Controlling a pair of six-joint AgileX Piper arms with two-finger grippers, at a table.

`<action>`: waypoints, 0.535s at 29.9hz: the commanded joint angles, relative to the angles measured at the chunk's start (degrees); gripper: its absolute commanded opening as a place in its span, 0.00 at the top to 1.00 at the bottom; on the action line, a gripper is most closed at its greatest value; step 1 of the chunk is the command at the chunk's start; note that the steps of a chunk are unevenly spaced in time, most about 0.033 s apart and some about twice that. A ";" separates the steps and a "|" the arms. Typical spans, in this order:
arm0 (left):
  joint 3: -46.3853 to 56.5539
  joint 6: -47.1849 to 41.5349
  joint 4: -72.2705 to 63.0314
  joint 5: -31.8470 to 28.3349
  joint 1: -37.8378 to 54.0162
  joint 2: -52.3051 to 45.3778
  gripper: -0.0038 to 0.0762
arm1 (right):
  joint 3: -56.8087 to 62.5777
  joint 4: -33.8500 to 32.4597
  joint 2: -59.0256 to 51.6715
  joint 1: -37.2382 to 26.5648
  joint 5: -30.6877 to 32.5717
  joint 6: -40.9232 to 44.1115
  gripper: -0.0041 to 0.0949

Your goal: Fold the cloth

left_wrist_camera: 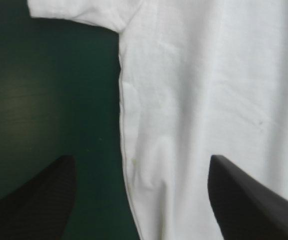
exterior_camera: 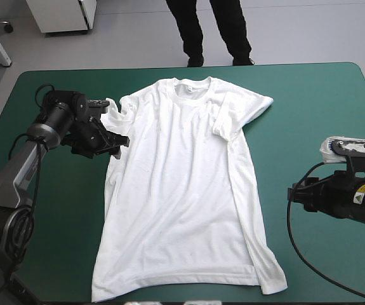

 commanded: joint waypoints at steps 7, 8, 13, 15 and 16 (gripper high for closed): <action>-1.86 0.11 -1.30 -5.23 0.07 4.05 0.29 | -1.76 0.27 1.58 -0.37 -2.08 0.05 0.44; -1.86 0.11 -1.30 -5.50 0.07 4.50 0.29 | -1.76 0.27 1.58 -0.37 -2.08 0.05 0.44; -1.86 0.11 -1.30 -5.70 0.07 8.10 0.29 | -1.76 0.27 1.58 -0.37 -0.88 0.05 0.44; -1.86 0.11 -1.46 -5.85 0.07 9.53 0.29 | -1.76 0.27 1.58 -0.37 -0.26 0.05 0.44; -1.86 0.11 -1.92 -5.85 0.07 10.17 0.29 | -1.76 0.27 1.58 -0.37 -0.12 0.05 0.44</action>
